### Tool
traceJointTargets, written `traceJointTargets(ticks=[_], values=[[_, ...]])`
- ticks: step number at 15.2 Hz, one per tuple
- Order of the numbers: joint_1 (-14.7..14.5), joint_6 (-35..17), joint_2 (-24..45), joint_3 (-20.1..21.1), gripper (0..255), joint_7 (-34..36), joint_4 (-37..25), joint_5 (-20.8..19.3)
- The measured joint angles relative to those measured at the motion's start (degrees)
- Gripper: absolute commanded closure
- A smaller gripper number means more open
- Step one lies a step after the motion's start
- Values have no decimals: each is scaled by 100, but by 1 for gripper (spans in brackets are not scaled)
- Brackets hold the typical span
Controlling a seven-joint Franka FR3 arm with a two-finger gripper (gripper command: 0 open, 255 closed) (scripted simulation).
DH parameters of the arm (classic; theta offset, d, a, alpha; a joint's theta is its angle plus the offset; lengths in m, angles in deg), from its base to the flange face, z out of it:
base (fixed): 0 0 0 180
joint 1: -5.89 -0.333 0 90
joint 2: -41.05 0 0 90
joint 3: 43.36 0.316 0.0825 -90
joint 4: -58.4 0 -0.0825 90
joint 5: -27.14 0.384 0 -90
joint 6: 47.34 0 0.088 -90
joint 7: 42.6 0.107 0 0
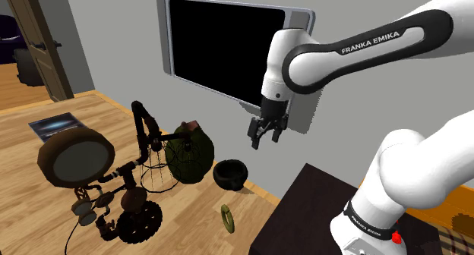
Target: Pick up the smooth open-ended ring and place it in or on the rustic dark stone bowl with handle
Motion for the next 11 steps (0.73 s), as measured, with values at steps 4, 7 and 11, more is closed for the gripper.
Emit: traceJointTargets(ticks=[4,7,11], values=[[-66,-808,676,271,0,318,158,152],[-151,-1486,1274,519,0,619,252,272],[-153,-2366,2290,753,0,988,142,247]])
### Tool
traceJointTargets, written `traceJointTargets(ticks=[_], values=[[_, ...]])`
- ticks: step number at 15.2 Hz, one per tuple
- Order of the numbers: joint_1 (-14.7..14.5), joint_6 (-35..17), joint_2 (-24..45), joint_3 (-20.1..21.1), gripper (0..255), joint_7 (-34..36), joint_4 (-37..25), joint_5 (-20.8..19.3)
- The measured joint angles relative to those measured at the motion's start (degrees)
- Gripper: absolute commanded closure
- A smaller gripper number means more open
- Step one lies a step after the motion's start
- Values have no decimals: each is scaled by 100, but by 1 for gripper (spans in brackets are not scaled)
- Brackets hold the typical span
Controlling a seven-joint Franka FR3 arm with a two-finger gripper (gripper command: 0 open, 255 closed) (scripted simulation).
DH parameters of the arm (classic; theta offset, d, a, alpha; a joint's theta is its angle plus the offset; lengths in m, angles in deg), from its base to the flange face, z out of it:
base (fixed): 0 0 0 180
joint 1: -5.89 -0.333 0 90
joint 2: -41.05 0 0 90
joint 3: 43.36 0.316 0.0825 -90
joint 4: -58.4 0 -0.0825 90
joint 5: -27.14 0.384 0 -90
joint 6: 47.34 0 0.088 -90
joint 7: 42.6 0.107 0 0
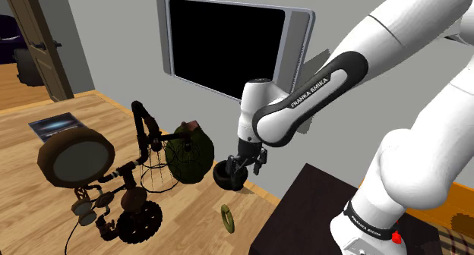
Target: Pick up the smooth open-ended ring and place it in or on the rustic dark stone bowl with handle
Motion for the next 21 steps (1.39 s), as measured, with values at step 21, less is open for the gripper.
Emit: traceJointTargets(ticks=[21], values=[[-673,-2367,3481,-233,0,1691,-1009,-1074]])
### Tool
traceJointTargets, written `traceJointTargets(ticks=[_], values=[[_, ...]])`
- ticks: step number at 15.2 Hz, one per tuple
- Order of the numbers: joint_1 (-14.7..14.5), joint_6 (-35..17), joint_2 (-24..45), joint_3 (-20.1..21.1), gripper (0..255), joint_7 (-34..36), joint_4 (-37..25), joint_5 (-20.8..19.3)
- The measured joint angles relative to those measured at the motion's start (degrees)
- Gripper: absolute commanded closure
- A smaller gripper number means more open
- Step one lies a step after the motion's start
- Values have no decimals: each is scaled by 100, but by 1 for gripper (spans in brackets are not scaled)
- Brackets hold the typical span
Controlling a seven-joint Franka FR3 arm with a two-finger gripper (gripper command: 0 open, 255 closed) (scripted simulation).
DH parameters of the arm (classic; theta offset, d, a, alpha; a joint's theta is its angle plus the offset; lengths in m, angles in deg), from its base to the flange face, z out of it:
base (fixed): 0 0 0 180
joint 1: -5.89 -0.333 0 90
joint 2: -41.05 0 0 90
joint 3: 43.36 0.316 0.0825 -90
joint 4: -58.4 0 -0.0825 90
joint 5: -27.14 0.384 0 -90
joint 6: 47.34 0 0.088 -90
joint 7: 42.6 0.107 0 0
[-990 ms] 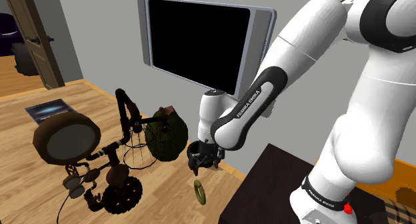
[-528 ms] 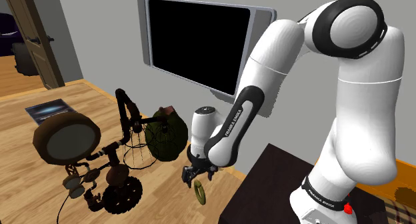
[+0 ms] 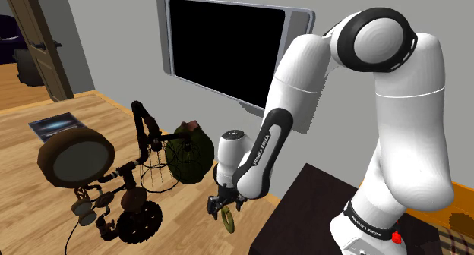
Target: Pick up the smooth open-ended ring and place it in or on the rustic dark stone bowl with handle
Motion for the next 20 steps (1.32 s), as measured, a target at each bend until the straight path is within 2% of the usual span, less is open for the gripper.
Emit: traceJointTargets(ticks=[3,4,14,20], values=[[-1,-4,10,-4,0,-1,-7,-3],[-1,-4,11,-4,255,-1,-7,-3],[0,-4,10,-5,255,-1,-7,-3],[120,344,-470,140,255,-49,123,106]])
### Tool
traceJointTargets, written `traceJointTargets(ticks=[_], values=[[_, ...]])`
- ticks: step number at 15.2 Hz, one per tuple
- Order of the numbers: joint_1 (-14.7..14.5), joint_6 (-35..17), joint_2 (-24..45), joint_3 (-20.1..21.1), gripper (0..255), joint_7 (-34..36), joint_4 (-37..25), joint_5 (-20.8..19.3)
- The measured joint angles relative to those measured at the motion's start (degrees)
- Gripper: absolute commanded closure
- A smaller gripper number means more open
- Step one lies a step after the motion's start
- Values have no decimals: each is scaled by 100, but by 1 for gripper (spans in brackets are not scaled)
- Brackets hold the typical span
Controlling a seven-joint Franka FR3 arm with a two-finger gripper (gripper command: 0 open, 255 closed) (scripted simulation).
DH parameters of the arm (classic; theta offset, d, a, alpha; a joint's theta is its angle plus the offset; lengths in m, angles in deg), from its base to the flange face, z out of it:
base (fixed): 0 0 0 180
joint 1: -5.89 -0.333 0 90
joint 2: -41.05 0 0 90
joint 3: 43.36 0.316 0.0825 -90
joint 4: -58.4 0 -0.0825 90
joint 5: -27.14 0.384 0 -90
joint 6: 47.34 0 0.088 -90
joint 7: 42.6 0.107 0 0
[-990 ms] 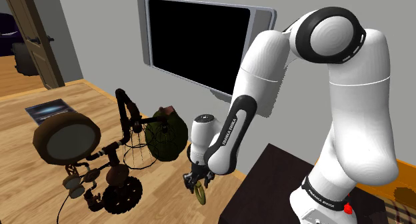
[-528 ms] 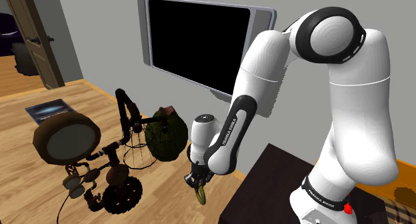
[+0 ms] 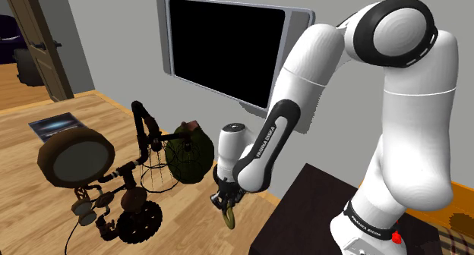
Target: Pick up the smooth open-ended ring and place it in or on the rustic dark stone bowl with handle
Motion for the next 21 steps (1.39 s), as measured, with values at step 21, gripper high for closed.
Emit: traceJointTargets(ticks=[21], values=[[237,1718,-1873,334,255,-266,124,583]])
